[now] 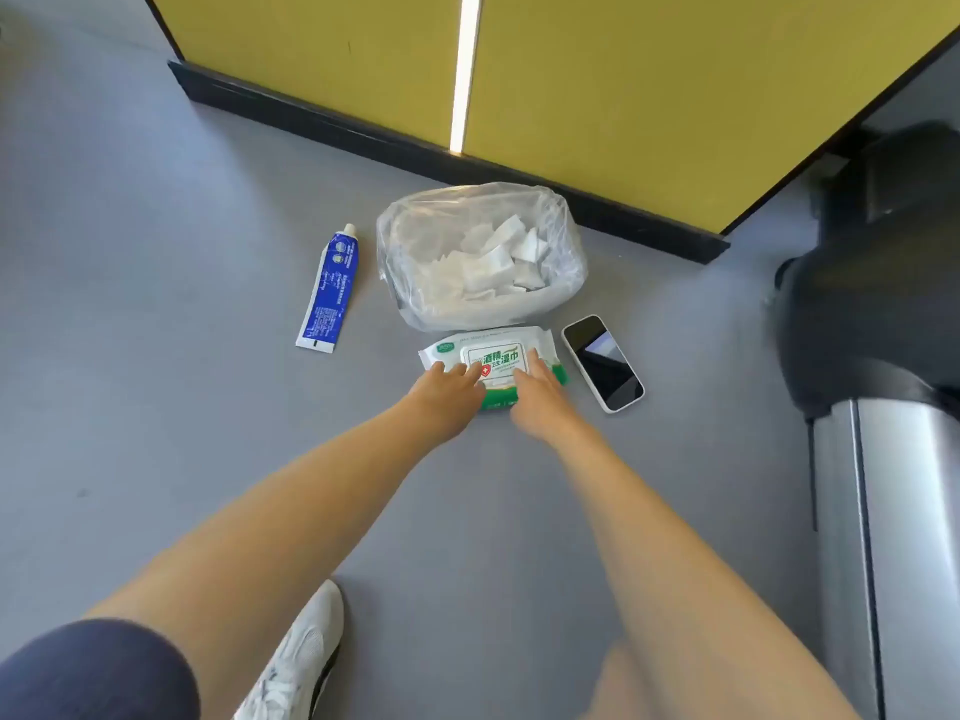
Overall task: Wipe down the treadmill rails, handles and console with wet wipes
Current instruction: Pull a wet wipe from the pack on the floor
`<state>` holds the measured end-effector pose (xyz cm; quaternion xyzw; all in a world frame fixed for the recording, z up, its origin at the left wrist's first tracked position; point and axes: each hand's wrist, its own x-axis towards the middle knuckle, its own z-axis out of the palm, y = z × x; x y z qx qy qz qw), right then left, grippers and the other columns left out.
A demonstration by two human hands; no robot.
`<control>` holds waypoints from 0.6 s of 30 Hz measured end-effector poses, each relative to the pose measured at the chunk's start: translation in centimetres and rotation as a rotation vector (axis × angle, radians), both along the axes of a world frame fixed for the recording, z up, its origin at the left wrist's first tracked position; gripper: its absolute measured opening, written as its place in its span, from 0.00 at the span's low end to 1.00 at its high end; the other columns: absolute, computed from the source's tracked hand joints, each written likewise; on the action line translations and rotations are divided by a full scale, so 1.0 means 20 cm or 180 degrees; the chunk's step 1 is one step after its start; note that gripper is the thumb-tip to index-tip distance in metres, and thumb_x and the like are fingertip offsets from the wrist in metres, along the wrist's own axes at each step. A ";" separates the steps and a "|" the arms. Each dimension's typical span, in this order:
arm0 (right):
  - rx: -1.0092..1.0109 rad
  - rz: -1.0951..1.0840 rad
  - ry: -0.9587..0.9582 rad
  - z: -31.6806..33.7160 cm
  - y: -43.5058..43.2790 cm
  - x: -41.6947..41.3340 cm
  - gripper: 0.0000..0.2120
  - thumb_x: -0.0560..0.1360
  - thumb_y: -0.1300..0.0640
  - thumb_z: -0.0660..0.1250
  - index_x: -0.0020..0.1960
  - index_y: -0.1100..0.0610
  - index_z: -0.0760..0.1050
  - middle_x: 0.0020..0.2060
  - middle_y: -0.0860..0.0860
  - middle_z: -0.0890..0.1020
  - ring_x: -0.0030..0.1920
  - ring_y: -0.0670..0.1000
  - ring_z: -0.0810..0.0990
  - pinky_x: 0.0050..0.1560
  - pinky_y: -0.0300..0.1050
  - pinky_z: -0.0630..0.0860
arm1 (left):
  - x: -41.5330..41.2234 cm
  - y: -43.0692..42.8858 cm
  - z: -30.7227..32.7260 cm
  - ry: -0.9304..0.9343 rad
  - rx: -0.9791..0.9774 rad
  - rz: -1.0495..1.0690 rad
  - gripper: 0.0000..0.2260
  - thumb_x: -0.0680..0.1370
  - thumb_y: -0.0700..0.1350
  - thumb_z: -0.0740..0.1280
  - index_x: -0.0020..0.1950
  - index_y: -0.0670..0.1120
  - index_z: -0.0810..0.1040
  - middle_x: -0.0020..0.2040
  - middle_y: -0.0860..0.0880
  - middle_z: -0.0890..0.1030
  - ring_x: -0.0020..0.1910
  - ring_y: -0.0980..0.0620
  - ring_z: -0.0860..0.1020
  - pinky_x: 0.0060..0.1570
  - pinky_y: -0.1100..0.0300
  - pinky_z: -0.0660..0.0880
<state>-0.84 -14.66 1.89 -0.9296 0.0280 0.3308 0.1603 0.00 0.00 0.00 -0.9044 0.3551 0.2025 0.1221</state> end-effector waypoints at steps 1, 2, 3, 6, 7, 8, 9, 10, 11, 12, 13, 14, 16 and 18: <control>-0.0120 0.0111 -0.0043 -0.03 0.00 0.01 0.24 0.78 0.66 0.55 0.74 0.63 0.58 0.78 0.56 0.42 0.77 0.55 0.45 0.73 0.50 0.54 | 0.00 -0.02 -0.04 -0.0063 0.0048 0.0120 0.23 0.80 0.41 0.58 0.75 0.41 0.59 0.76 0.41 0.55 0.71 0.46 0.64 0.62 0.52 0.68; -0.0142 0.0113 -0.0068 -0.06 -0.02 0.02 0.27 0.79 0.65 0.55 0.76 0.62 0.54 0.78 0.55 0.42 0.77 0.54 0.43 0.74 0.50 0.52 | 0.01 -0.02 -0.07 -0.0096 -0.0016 0.0283 0.25 0.80 0.41 0.59 0.76 0.40 0.56 0.76 0.42 0.54 0.72 0.46 0.62 0.62 0.52 0.68; -0.0165 0.0109 -0.0012 -0.08 -0.03 0.02 0.29 0.79 0.65 0.55 0.77 0.61 0.49 0.78 0.55 0.41 0.77 0.54 0.43 0.74 0.50 0.50 | 0.01 -0.04 -0.12 -0.0124 -0.0110 0.0371 0.26 0.80 0.40 0.59 0.76 0.39 0.53 0.76 0.43 0.53 0.72 0.47 0.60 0.63 0.52 0.68; -0.0067 0.0086 0.0316 -0.15 -0.07 0.00 0.31 0.79 0.65 0.53 0.78 0.59 0.44 0.78 0.51 0.41 0.77 0.56 0.46 0.75 0.50 0.49 | 0.03 -0.09 -0.21 -0.0108 -0.0259 0.0471 0.29 0.80 0.41 0.58 0.77 0.40 0.48 0.78 0.44 0.48 0.76 0.46 0.53 0.66 0.50 0.65; 0.0016 0.0049 0.0430 -0.15 -0.08 0.00 0.31 0.78 0.66 0.52 0.78 0.59 0.44 0.78 0.50 0.41 0.77 0.57 0.49 0.74 0.49 0.51 | 0.04 -0.10 -0.24 -0.0105 -0.0277 0.0520 0.29 0.81 0.42 0.57 0.78 0.41 0.47 0.78 0.44 0.47 0.76 0.45 0.51 0.67 0.50 0.63; 0.0107 -0.0015 0.0476 -0.16 -0.10 0.01 0.32 0.78 0.67 0.52 0.78 0.59 0.45 0.78 0.49 0.42 0.77 0.57 0.52 0.72 0.47 0.54 | 0.05 -0.11 -0.26 -0.0133 -0.0314 0.0611 0.28 0.82 0.43 0.57 0.78 0.42 0.46 0.78 0.44 0.46 0.77 0.44 0.50 0.68 0.49 0.62; 0.0188 -0.0086 0.0512 -0.16 -0.10 0.01 0.32 0.77 0.68 0.51 0.78 0.59 0.46 0.78 0.49 0.44 0.76 0.56 0.54 0.71 0.45 0.57 | 0.07 -0.13 -0.28 -0.0136 -0.0324 0.0697 0.27 0.83 0.46 0.56 0.78 0.43 0.47 0.78 0.44 0.47 0.76 0.43 0.50 0.67 0.49 0.62; 0.0241 -0.0141 0.0530 -0.17 -0.11 0.01 0.32 0.76 0.69 0.51 0.78 0.59 0.46 0.78 0.49 0.46 0.76 0.56 0.56 0.69 0.43 0.60 | 0.08 -0.15 -0.29 -0.0115 -0.0374 0.0797 0.26 0.83 0.49 0.55 0.77 0.44 0.48 0.78 0.43 0.49 0.75 0.42 0.53 0.66 0.49 0.63; 0.0273 -0.0185 0.0547 -0.18 -0.11 0.00 0.33 0.76 0.69 0.51 0.78 0.58 0.47 0.78 0.50 0.47 0.75 0.56 0.57 0.68 0.43 0.62 | 0.10 -0.17 -0.30 -0.0095 -0.0450 0.0923 0.26 0.83 0.52 0.55 0.77 0.44 0.51 0.77 0.43 0.52 0.74 0.42 0.56 0.64 0.50 0.65; 0.0294 -0.0213 0.0537 -0.19 -0.11 -0.01 0.33 0.76 0.69 0.51 0.78 0.58 0.47 0.78 0.50 0.48 0.75 0.56 0.58 0.67 0.43 0.63 | 0.12 -0.18 -0.30 -0.0123 -0.0509 0.0979 0.25 0.83 0.53 0.56 0.76 0.44 0.54 0.75 0.43 0.57 0.71 0.42 0.60 0.61 0.51 0.67; 0.0324 -0.0232 0.0527 -0.20 -0.11 -0.01 0.33 0.75 0.70 0.51 0.78 0.58 0.48 0.78 0.50 0.50 0.74 0.56 0.59 0.67 0.44 0.64 | 0.14 -0.20 -0.31 -0.0208 -0.0498 0.0950 0.24 0.82 0.52 0.58 0.74 0.43 0.58 0.73 0.43 0.61 0.69 0.42 0.63 0.58 0.52 0.69; 0.0358 -0.0280 0.0498 -0.21 -0.11 -0.01 0.32 0.75 0.70 0.51 0.78 0.59 0.50 0.78 0.51 0.52 0.74 0.56 0.60 0.67 0.44 0.63 | 0.15 -0.20 -0.32 -0.0303 -0.0463 0.0868 0.23 0.81 0.50 0.61 0.72 0.43 0.60 0.70 0.43 0.65 0.66 0.43 0.65 0.54 0.53 0.70; 0.0422 -0.0444 0.0377 -0.21 -0.12 0.00 0.29 0.75 0.69 0.52 0.76 0.59 0.59 0.75 0.54 0.61 0.71 0.57 0.64 0.65 0.44 0.65 | 0.17 -0.21 -0.33 -0.0381 -0.0427 0.0738 0.20 0.80 0.48 0.63 0.69 0.42 0.64 0.65 0.43 0.69 0.63 0.44 0.68 0.50 0.55 0.71; 0.0437 -0.0544 0.0120 -0.20 -0.12 0.01 0.24 0.74 0.69 0.54 0.69 0.60 0.71 0.68 0.57 0.72 0.65 0.60 0.71 0.63 0.46 0.70 | 0.17 -0.20 -0.33 -0.0401 -0.0413 0.0568 0.18 0.81 0.45 0.60 0.69 0.41 0.64 0.64 0.42 0.70 0.62 0.44 0.69 0.49 0.54 0.71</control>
